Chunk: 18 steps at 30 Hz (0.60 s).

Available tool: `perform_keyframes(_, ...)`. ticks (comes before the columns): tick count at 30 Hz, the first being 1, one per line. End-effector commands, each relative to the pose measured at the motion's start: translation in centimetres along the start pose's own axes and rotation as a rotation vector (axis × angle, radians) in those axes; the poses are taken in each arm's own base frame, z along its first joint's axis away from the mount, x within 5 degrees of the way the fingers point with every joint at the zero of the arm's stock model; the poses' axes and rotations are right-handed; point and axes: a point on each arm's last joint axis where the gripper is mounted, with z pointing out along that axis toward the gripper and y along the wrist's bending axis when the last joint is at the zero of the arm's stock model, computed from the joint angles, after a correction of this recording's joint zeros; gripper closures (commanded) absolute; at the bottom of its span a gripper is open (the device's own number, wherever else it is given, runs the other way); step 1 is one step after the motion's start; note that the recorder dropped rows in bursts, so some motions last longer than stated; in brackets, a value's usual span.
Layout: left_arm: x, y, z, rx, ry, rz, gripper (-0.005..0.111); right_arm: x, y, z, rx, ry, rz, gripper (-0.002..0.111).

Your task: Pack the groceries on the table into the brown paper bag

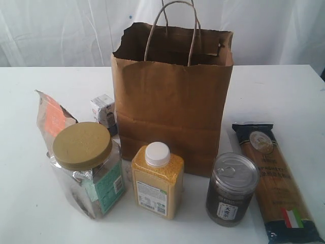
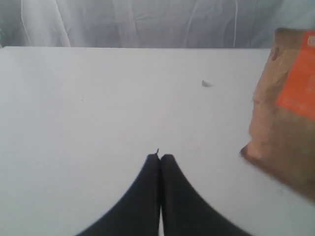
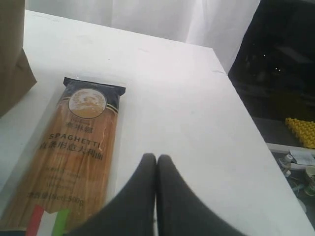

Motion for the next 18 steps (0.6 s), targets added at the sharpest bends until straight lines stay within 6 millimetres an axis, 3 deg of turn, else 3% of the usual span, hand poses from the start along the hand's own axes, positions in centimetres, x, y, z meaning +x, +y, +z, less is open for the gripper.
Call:
perform_keyframes(1,-1.9,-0.2,-0.2,0.070,-0.212,-0.457,0.107,0.1,0.0,0.0,-0.003,-0.003,0.002,0.108)
perform_keyframes(6,-3.5,0.1,-0.7,0.179,-0.384,-0.908,0.107,0.1,0.0,0.0,-0.003,-0.003,0.002,0.108)
perform_keyframes(11,-5.0,-0.1,-1.6,0.371,-0.518,-1.152,0.107,0.1,0.0,0.0,-0.003,-0.003,0.002,0.108)
perform_keyframes(15,-7.8,-1.0,-3.4,0.623,-0.631,-1.183,0.107,0.1,0.0,0.0,-0.003,-0.003,0.002,0.108)
perform_keyframes(18,-11.4,-1.9,-5.7,0.702,-0.671,-1.026,0.107,0.1,0.0,0.0,-0.003,-0.003,0.002,0.108)
